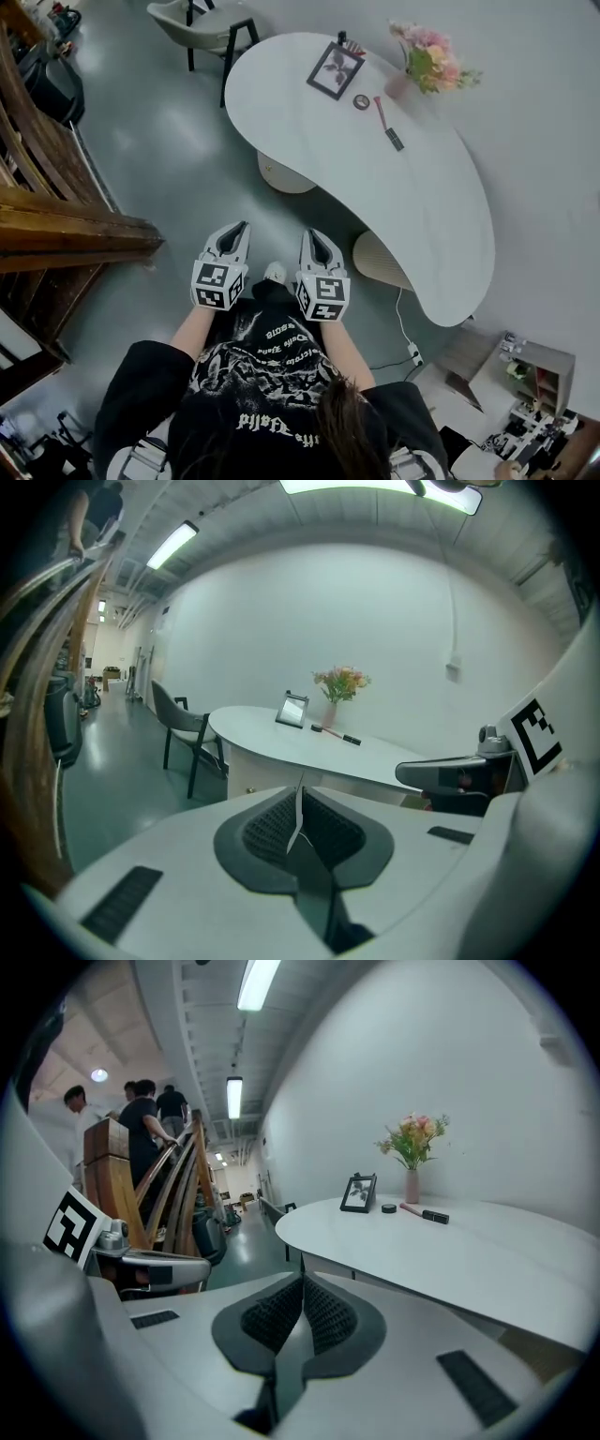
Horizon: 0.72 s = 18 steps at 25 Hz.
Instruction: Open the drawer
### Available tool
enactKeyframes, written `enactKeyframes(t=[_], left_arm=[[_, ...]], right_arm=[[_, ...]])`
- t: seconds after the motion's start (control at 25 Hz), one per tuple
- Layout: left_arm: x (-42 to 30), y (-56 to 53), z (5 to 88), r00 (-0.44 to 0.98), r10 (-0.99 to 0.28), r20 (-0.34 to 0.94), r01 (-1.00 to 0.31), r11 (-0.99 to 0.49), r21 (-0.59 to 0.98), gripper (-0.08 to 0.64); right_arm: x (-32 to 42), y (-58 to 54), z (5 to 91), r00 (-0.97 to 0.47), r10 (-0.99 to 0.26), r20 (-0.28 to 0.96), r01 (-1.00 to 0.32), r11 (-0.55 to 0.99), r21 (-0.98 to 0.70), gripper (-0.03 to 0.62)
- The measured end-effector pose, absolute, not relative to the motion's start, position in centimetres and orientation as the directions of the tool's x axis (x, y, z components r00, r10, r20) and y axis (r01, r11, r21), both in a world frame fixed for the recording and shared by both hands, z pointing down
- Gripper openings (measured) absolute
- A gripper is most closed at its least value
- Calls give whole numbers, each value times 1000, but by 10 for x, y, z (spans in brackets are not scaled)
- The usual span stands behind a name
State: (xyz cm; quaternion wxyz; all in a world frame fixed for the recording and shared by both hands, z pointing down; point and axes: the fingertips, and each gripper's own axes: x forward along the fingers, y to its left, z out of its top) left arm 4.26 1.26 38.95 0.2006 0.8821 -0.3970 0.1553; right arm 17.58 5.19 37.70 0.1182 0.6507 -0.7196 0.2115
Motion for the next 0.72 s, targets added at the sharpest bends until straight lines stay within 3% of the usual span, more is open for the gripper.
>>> enactKeyframes(t=[0.72], left_arm=[[28, -31, 396, 684, -589, 431, -717, -652, 247, 34]], right_arm=[[137, 13, 376, -110, -881, 460, -989, 49, -142, 28]])
